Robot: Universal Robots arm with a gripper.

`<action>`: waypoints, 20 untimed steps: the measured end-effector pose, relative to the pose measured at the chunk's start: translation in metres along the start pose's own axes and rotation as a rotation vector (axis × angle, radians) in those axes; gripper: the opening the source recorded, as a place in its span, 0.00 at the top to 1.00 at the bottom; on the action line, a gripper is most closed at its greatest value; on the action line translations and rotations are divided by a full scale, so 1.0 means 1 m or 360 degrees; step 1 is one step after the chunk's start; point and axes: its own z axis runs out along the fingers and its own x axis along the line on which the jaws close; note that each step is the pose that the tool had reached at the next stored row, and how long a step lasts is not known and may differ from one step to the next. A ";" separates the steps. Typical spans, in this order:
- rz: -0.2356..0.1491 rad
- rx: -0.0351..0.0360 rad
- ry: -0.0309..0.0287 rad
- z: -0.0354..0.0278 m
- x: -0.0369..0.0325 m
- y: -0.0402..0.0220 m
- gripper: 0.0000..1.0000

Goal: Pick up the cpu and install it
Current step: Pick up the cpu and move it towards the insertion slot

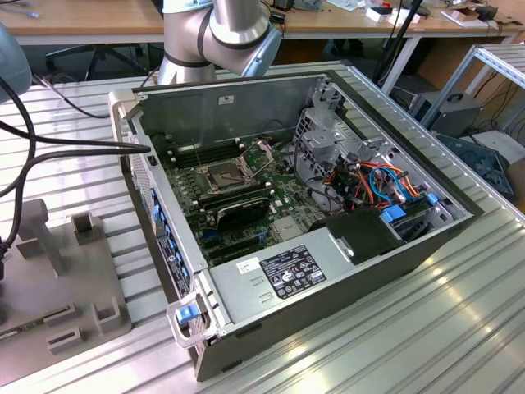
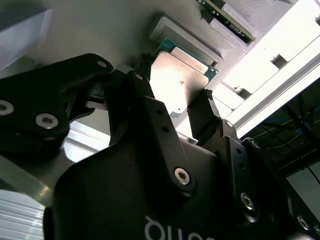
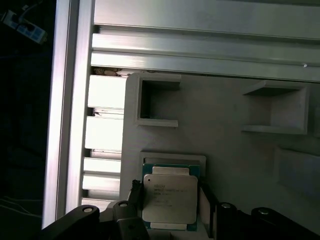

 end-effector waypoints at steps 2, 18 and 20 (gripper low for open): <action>0.0000 0.0000 0.00000 -0.0025 0.0001 0.0001 0.45; 0.0000 0.0000 -0.00002 -0.0166 0.0004 0.0004 0.45; 0.0000 0.0000 0.00003 -0.0178 0.0005 0.0004 0.45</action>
